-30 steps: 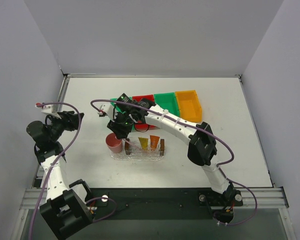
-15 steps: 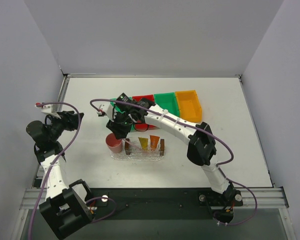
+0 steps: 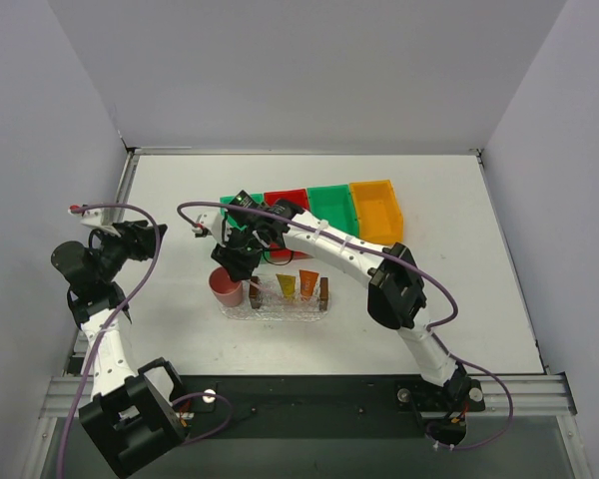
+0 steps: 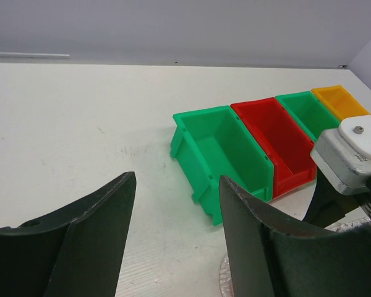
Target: Prepare toiletry sets of a toothbrush and toothpaste on the tray
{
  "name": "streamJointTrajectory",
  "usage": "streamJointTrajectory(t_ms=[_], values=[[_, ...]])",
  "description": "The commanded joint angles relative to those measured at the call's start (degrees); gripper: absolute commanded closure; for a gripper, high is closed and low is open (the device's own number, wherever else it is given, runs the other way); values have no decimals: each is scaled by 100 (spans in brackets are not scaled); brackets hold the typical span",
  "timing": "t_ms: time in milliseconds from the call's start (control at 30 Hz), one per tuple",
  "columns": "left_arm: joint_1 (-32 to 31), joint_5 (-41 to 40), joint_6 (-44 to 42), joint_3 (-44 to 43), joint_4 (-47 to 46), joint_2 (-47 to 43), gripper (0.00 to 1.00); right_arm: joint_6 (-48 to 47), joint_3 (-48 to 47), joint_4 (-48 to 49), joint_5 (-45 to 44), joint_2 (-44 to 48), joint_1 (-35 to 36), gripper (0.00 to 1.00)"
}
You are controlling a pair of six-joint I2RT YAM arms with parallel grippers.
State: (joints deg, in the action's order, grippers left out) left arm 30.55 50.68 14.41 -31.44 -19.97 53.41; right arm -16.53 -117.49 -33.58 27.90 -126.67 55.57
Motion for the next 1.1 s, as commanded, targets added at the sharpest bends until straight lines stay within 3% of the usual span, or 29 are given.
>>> streamJointTrajectory(t_ms=[0,1067], values=[[57,127,35,-29,-288,3,34,-16,-169,-43,145,20,24,62],[66,162,70,-46,-280,-23,34,-78,-230,-113,75,318,42,71]])
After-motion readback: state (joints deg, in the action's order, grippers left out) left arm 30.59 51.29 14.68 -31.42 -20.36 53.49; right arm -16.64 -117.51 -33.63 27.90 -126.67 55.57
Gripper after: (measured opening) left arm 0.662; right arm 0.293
